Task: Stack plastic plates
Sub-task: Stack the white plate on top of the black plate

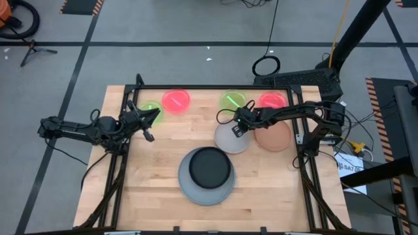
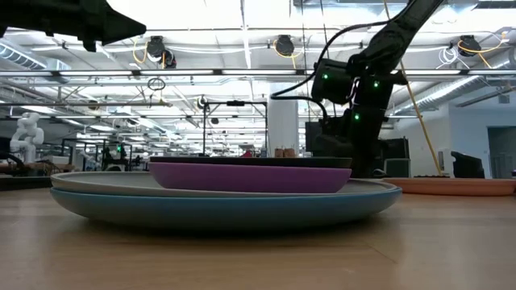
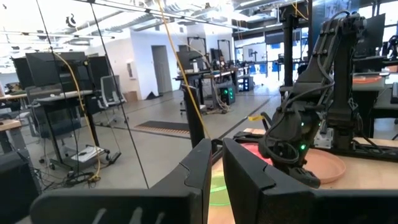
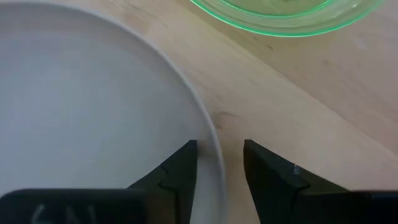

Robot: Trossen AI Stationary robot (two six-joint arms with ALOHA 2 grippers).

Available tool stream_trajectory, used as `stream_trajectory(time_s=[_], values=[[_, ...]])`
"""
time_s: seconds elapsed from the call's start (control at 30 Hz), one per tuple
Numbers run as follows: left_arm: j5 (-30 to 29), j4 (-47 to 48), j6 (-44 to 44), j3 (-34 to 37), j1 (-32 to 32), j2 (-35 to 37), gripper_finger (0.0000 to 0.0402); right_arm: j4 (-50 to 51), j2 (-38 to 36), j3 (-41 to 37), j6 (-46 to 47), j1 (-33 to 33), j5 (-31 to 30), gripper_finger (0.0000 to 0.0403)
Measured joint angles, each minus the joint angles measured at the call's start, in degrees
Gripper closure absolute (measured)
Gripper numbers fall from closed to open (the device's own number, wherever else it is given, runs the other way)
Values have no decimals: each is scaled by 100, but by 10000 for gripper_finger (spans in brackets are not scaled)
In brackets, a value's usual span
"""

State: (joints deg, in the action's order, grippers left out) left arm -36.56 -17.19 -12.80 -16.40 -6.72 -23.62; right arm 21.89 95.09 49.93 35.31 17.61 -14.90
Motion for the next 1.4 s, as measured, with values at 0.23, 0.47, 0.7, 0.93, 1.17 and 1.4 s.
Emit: stream_trajectory(time_s=[0.23,0.47,0.7,0.93,1.17,1.4], values=[[0,56,-28,0,0,-2,353,-68,22,4,63,-5,-2,349],[-2,63,-44,0,0,0,353,-106,-10,9,86,-5,9,394],[0,65,-46,0,0,-1,353,-68,-386,2,68,-5,7,393],[0,65,-46,0,0,-2,353,-74,-1118,-2,163,-28,-216,396],[0,65,-48,0,0,-2,353,-301,-1646,-4,313,-410,-458,397],[0,65,-55,0,-2,0,353,-1004,-1650,-3,326,-1202,-438,397]])
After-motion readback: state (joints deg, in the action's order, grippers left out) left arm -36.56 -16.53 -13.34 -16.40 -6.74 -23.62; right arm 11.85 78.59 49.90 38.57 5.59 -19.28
